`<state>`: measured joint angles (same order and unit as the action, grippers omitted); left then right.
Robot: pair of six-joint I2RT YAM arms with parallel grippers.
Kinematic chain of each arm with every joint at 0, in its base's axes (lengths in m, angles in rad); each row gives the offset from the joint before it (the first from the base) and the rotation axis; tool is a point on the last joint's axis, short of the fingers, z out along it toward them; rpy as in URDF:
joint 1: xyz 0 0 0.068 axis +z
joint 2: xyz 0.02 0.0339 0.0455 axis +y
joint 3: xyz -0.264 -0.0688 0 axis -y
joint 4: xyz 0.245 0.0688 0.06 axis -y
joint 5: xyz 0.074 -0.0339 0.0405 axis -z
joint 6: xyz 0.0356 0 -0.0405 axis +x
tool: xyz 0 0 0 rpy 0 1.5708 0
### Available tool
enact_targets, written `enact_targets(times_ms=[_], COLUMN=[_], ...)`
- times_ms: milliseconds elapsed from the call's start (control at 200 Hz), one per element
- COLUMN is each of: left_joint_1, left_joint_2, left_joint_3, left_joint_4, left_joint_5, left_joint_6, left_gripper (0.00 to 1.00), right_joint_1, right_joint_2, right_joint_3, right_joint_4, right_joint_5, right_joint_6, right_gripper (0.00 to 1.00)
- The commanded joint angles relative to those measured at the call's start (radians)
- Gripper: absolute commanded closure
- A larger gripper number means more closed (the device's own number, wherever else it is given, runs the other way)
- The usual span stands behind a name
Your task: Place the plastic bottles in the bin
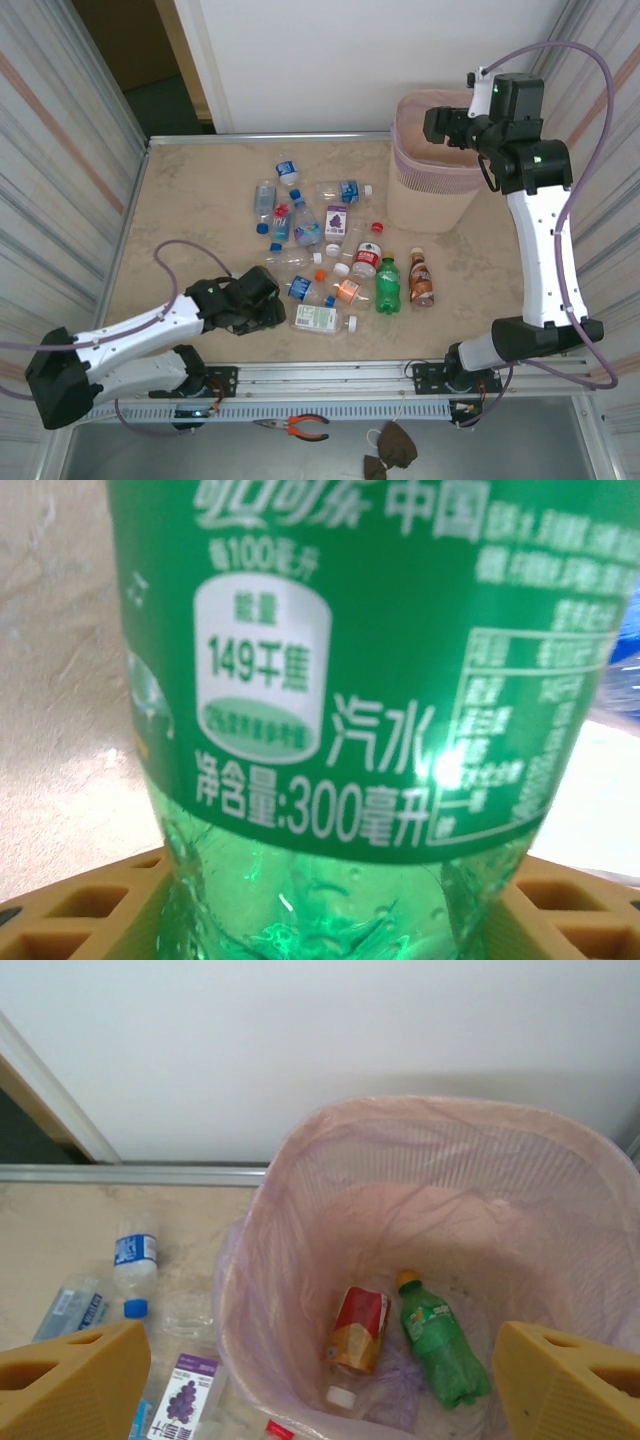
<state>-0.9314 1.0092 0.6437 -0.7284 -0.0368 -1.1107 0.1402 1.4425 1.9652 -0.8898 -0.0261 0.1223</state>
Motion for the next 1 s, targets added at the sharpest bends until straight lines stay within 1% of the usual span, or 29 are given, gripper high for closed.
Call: enact_targets(times_ms=[0, 130, 255, 416, 516, 646, 731, 776, 842, 992], left_joint_1=[-0.004, 0.0, -0.001, -0.001, -0.001, 0.0, -0.001, -0.001, 0.0, -0.001], left_joint_2=[-0.053, -0.089, -0.122, -0.146, -0.136, -0.096, -0.057, -0.035, -0.004, 0.07], left_joint_3=[0.071, 0.137, 0.179, 0.205, 0.229, 0.3, 0.35, 0.376, 0.414, 0.465], left_joint_4=[-0.032, -0.002, 0.115, 0.331, 0.473, 0.575, 0.642, 0.677, 0.73, 0.913], left_joint_5=[-0.072, -0.072, -0.034, 0.036, 0.122, 0.228, 0.299, 0.332, 0.387, 0.523], left_joint_6=[0.112, 0.249, 0.397, 0.569, 0.703, 0.838, 0.897, 0.912, 0.923, 0.919], left_gripper=[0.41, 0.42, 0.44, 0.47, 0.46, 0.47, 0.48, 0.48, 0.48, 0.49], right_joint_1=[0.011, 0.025, 0.036, 0.038, 0.039, 0.043, 0.059, 0.073, 0.098, 0.175], right_joint_2=[-0.042, -0.073, -0.13, -0.238, -0.315, -0.411, -0.447, -0.494, -0.521, -0.573], right_joint_3=[-0.009, -0.035, -0.101, -0.252, -0.359, -0.473, -0.525, -0.54, -0.555, -0.59], right_joint_4=[0.005, 0.005, 0.042, 0.174, 0.304, 0.491, 0.595, 0.63, 0.67, 0.769], right_joint_5=[-0.003, -0.04, -0.119, -0.332, -0.478, -0.66, -0.739, -0.766, -0.788, -0.823], right_joint_6=[0.005, 0.007, 0.022, 0.077, 0.121, 0.173, 0.201, 0.205, 0.209, 0.211], right_gripper=[0.12, 0.12, 0.12, 0.11, 0.09, 0.08, 0.07, 0.06, 0.05, 0.0])
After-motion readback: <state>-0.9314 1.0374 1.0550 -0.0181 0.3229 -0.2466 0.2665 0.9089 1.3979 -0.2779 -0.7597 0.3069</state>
